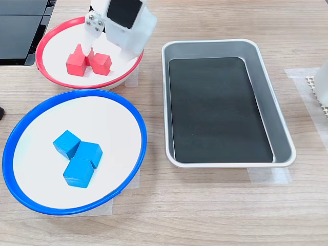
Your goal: Relocate any red block in the blue dish to the red dish, correcting any misplacement.
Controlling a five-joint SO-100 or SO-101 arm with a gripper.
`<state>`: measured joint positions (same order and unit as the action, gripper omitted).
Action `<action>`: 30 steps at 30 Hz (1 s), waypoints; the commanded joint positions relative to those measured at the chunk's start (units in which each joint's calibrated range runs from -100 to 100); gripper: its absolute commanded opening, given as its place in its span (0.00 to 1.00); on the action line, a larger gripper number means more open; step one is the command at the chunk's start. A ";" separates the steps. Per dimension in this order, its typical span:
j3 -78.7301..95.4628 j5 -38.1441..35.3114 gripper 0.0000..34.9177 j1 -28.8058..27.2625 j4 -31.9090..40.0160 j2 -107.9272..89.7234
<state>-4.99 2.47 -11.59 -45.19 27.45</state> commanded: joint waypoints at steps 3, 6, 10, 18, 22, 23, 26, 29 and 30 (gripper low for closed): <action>0.94 -0.68 0.34 -0.12 -0.75 -9.24; 5.22 -1.07 0.25 0.53 0.49 -15.13; 13.59 -1.47 0.03 2.04 4.21 -25.70; 40.18 -2.69 0.01 6.56 13.62 -53.68; 48.91 -2.64 0.01 7.78 13.95 -65.19; 50.92 -2.49 0.01 7.97 13.86 -67.92; 57.84 -2.00 0.01 8.63 13.70 -76.70; 65.12 -1.81 0.01 9.48 13.29 -85.15; 67.76 -1.66 0.01 9.85 13.04 -88.22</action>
<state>56.44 0.37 -3.10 -32.06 -50.30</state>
